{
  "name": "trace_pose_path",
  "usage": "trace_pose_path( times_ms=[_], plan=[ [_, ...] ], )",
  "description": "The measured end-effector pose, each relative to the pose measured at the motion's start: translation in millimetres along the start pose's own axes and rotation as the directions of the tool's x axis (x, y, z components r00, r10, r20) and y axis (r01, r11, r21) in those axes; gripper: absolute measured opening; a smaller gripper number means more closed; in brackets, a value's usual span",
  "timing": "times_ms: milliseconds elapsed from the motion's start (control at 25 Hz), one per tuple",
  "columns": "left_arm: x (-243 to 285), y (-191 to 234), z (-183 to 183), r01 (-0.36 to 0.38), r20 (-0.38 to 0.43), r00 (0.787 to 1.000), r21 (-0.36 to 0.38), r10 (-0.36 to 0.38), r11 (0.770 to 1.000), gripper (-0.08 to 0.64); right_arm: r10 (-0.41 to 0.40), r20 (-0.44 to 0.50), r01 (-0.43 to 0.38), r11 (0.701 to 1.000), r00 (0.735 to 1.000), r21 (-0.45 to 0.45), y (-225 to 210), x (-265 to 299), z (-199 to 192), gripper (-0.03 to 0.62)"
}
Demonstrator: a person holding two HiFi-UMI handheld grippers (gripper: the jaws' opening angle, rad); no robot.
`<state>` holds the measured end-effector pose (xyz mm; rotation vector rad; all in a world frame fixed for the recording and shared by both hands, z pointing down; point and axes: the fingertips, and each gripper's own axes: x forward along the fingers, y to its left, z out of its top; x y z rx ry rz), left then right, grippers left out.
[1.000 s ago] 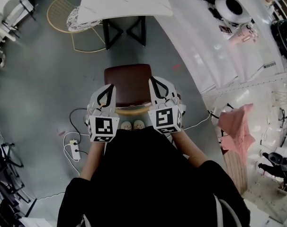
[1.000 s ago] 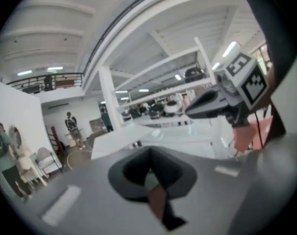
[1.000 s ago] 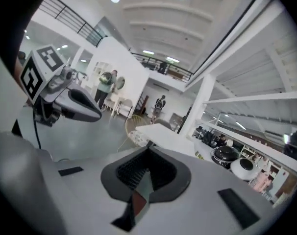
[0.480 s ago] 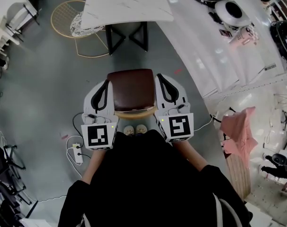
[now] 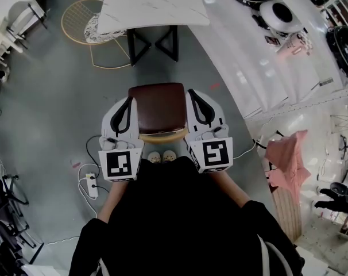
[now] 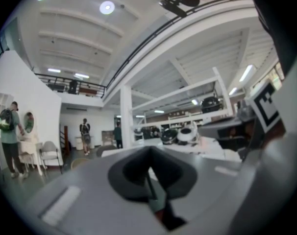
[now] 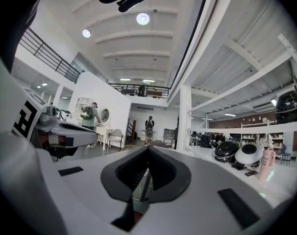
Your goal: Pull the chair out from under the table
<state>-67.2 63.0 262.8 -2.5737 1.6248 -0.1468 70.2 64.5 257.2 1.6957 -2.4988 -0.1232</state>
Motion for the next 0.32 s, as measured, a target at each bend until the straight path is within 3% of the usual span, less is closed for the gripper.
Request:
trace_pose_path(
  times_ms=[320],
  plan=[
    [-1.9,-3.1,-1.6,0.004,-0.002,1.000,0.002,-0.004,1.000,0.008,-0.002,-0.010,0.002,1.000,1.000,-0.004,1.2,-3.0,-4.9,0.020]
  ],
)
